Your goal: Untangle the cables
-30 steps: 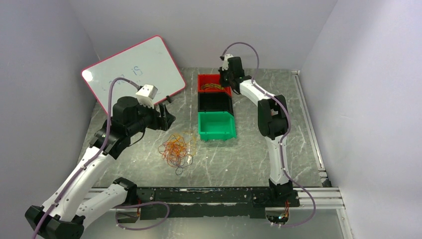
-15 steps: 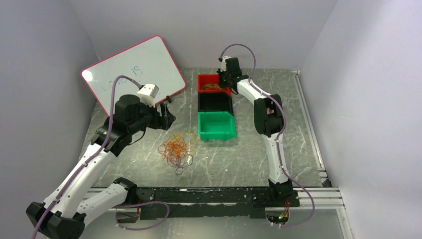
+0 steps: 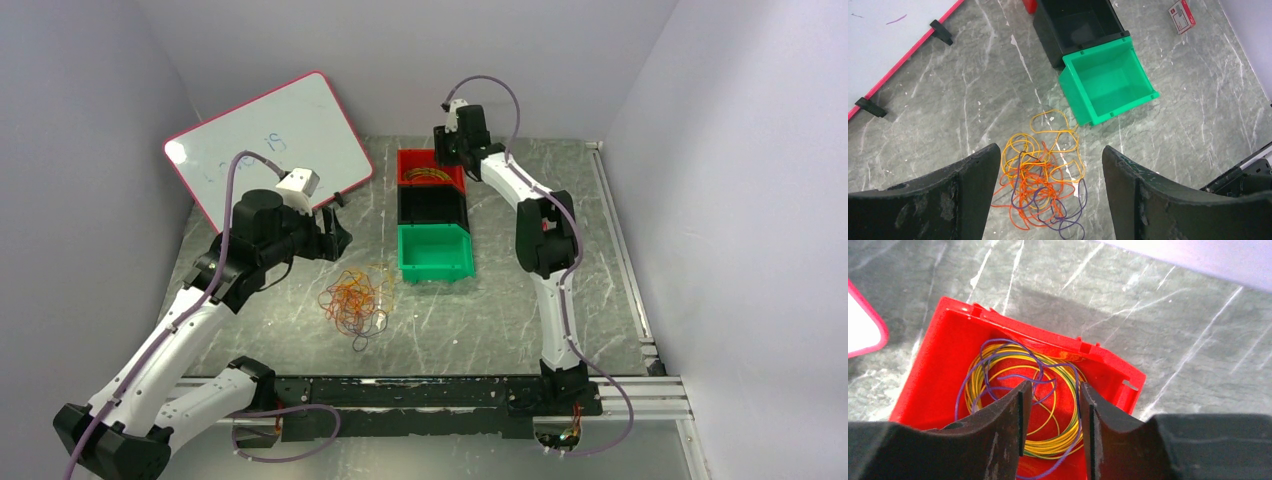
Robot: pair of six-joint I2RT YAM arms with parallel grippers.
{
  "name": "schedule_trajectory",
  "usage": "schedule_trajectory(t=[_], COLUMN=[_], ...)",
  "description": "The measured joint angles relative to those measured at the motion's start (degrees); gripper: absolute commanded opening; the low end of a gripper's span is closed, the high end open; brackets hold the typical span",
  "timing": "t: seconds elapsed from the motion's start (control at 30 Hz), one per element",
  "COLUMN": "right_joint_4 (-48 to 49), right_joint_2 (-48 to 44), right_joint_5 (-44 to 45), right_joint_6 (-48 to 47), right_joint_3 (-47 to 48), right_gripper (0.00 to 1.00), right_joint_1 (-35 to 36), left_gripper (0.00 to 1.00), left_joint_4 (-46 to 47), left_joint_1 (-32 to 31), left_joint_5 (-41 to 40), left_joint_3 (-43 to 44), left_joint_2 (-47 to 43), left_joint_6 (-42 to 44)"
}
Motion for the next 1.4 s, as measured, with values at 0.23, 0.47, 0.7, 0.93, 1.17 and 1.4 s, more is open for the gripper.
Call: schedule_trajectory(t=[0.23,0.47,0.7,0.93,1.17,1.4], right_joint_4=[0.1,0.6,-0.7,-3.1,-3.8,-4.0], right_joint_2=[-5.1,-9.3,-9.4,-8.4,-3.6,1.0], right_joint_5=[1.3,2.3,4.0,0.8,-6.4,-12.8], right_joint_6=[-0.2,-0.4,-0.1,2.4,3.1,4.2], right_joint_3=[-1.2,-3.2,-3.2,-3.2,-3.2,-3.2], right_gripper=[0.54,0.55,0.51,0.48,0.47,0.46], right_joint_1=[0.0,-0.3,-0.7,-6.6,-12.0,-11.8], left_gripper=[0.79,0.79,0.79,0.79,0.79,0.79], left_joint_4=[-0.3,-0.3,-0.7,-0.8,-0.7,-0.1], left_joint_1=[0.0,0.0,0.0,0.0,0.0,0.0], left_joint_5=[0.0,-0.1,-0.5,-0.5,-0.5,-0.4], left_joint_3=[0.1,0.1,0.1,0.4,0.5,0.5], left_joint_2=[0.0,0.0,0.0,1.2,2.7,4.5], left_joint_6=[0.0,0.0,0.0,0.1,0.0,0.0])
